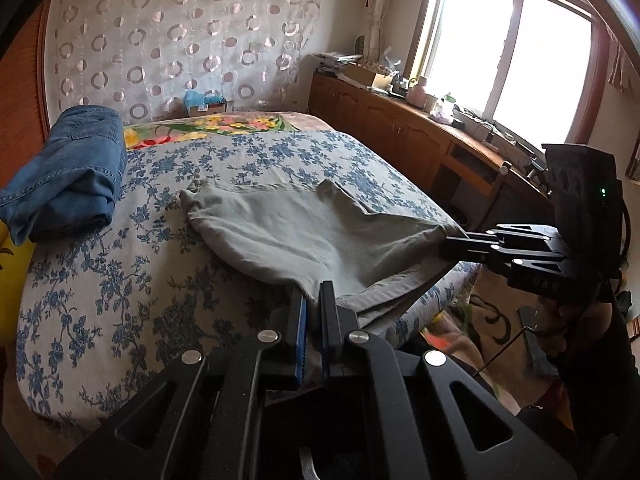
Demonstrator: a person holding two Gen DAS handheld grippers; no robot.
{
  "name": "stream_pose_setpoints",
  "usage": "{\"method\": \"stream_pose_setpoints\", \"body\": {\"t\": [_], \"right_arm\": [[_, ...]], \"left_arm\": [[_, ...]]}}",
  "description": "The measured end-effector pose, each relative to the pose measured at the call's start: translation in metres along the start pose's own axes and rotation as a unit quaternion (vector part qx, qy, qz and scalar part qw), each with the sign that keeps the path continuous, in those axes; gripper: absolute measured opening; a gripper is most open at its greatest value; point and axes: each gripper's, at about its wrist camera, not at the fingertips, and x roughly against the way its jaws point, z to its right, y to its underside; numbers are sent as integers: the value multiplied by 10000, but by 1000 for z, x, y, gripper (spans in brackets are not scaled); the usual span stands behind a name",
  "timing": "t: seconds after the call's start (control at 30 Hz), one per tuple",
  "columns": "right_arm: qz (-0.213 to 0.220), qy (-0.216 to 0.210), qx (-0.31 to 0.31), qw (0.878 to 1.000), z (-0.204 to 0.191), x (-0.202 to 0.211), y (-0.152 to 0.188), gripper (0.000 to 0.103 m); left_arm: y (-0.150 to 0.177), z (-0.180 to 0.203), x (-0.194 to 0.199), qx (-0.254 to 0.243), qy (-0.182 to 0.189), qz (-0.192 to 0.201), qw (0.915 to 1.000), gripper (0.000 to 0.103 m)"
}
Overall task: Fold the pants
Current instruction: 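Lower the folded pants onto the bed and open both tools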
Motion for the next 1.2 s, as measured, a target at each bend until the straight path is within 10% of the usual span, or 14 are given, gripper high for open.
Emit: {"method": "stream_pose_setpoints", "body": {"t": [1.2], "right_arm": [[353,132,-255,9990,26,-54,-35,9]], "left_arm": [[-59,-35,-38,184,-327,316,9988,6]]}}
